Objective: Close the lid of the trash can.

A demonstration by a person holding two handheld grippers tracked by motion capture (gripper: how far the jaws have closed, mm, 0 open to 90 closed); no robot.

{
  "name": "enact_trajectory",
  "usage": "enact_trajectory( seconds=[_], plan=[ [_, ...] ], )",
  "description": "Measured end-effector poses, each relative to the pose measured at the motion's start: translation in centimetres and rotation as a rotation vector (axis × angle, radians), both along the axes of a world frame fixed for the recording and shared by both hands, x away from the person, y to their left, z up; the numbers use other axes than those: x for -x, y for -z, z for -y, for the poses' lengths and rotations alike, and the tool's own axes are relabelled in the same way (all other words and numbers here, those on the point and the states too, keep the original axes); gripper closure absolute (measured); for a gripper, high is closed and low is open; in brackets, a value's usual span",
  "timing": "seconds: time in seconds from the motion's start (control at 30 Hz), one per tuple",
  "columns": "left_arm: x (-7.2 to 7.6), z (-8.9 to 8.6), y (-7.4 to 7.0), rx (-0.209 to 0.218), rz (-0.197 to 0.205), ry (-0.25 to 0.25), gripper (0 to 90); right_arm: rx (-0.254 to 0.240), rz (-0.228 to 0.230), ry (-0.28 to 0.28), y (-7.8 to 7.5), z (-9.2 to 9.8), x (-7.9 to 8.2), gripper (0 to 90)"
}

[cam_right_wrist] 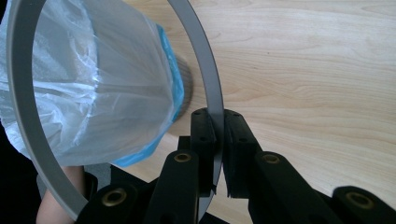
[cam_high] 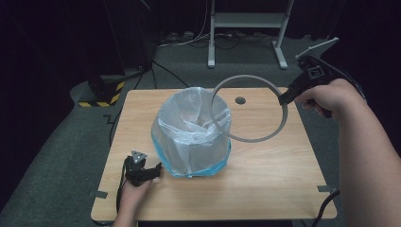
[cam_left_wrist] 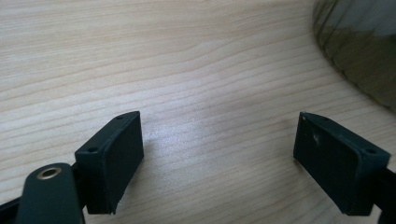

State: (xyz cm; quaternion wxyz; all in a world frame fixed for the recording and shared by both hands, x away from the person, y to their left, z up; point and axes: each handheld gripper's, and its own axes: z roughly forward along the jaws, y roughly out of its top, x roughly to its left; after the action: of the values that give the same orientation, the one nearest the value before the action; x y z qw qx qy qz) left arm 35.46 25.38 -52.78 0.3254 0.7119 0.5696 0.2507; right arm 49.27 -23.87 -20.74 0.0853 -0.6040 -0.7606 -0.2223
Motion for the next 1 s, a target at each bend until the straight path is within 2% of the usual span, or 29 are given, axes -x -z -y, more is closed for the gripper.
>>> enact_trajectory(
  seconds=[0.1, 0.23, 0.3, 0.37, 0.4, 0.57, 0.73, 0.83, 0.93, 1.0],
  plan=[
    [0.5, -0.4, -0.3, -0.021, 0.027, -0.007, 15.2, 0.005, 0.000, -0.007, -0.1, -0.9, -0.2, 83.8],
    [1.1, -1.4, -0.9, -0.004, 0.060, -0.015, 14.8, 0.006, 0.005, -0.025, -0.4, -2.0, -0.4, 83.8],
    [1.4, -1.7, -1.6, -0.021, 0.097, -0.021, 14.8, 0.008, 0.007, -0.035, -0.5, -2.4, -0.6, 83.9],
    [1.8, -1.9, -2.6, -0.013, 0.137, -0.011, 14.9, 0.004, 0.010, -0.043, -0.6, -2.9, -0.6, 83.8],
    [2.1, -1.9, -3.2, -0.001, 0.161, -0.001, 15.0, 0.002, 0.009, -0.047, -0.6, -3.0, -0.7, 83.8],
    [3.5, -1.0, -5.8, -0.032, 0.277, 0.043, 15.1, 0.001, 0.005, -0.053, -0.4, -3.4, -0.8, 83.8],
    [4.4, -0.6, -8.8, -0.027, 0.403, 0.067, 15.0, 0.005, 0.001, -0.062, -0.1, -3.8, -1.0, 83.8],
    [4.9, -0.5, -11.0, 0.009, 0.485, 0.084, 15.0, 0.005, 0.000, -0.066, -0.1, -4.2, -1.1, 83.8],
    [5.3, -0.2, -12.6, 0.029, 0.598, 0.100, 15.0, 0.010, 0.002, -0.068, -0.1, -4.6, -1.3, 83.8],
    [5.3, 0.0, -13.1, 0.071, 0.631, 0.104, 15.1, 0.013, 0.003, -0.077, -0.1, -5.0, -1.4, 83.8]
  ],
)
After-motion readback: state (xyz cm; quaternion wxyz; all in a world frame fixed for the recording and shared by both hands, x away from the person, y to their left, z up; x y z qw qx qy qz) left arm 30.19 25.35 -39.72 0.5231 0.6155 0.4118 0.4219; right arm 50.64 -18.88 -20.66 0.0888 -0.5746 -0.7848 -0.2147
